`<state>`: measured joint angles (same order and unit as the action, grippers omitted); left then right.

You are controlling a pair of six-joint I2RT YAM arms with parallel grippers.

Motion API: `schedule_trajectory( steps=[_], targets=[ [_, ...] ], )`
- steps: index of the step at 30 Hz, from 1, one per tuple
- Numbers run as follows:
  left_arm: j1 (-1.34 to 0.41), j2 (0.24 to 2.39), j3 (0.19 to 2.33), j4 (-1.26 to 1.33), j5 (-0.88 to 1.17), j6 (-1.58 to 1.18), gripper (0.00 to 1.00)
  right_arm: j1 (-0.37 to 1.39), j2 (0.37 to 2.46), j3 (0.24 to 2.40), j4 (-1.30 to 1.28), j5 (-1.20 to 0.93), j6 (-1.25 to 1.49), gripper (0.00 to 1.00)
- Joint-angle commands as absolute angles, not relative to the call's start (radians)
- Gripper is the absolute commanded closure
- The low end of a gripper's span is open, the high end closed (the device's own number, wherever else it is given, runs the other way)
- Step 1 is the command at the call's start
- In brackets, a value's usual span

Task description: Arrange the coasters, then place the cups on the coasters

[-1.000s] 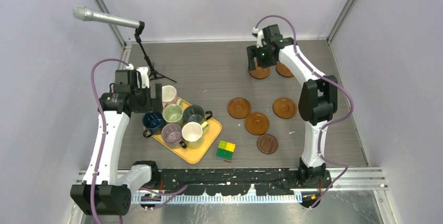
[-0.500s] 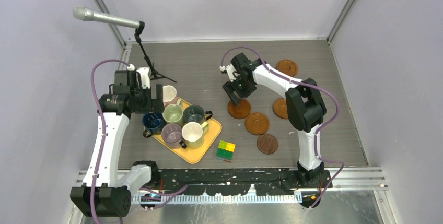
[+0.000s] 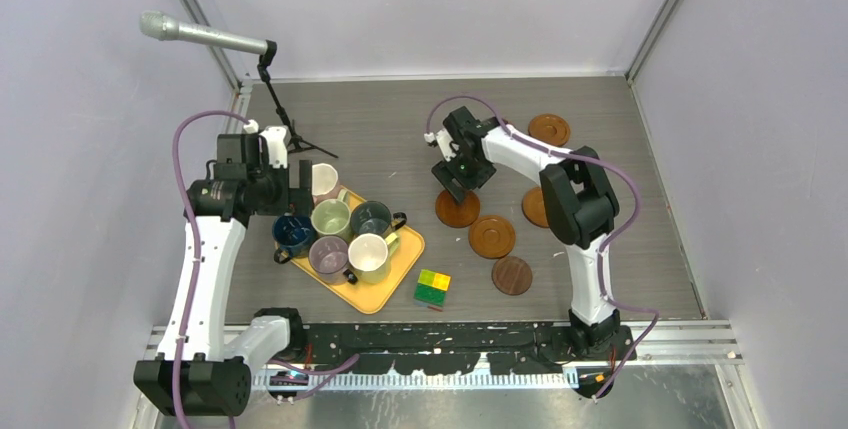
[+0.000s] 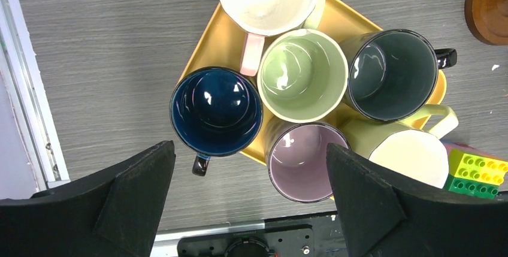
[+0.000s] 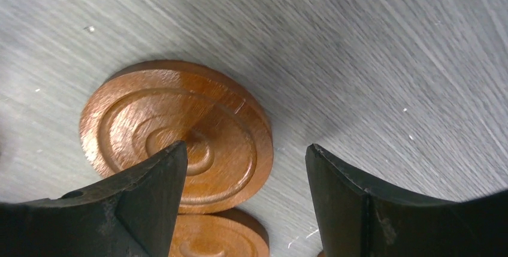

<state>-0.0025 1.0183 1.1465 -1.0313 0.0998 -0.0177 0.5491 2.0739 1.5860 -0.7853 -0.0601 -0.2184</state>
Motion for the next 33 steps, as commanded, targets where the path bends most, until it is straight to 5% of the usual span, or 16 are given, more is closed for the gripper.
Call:
schedule_trajectory(
  steps=[1, 15, 33],
  targets=[
    [-0.005, 1.001, 1.173, -1.029, 0.125, -0.014, 0.00, 0.548, 2.106, 1.576, -0.738, -0.027, -0.212, 0.24],
    [-0.005, 1.008, 1.154, -1.018, 0.130, -0.031, 0.00, 0.369, 2.100, 1.520, -0.731, -0.064, -0.211, 0.49],
    [-0.005, 1.029, 1.161, -1.012, 0.138, -0.038, 0.00, 0.191, 2.116, 1.545, -0.738, -0.089, -0.222, 0.52]
  ],
)
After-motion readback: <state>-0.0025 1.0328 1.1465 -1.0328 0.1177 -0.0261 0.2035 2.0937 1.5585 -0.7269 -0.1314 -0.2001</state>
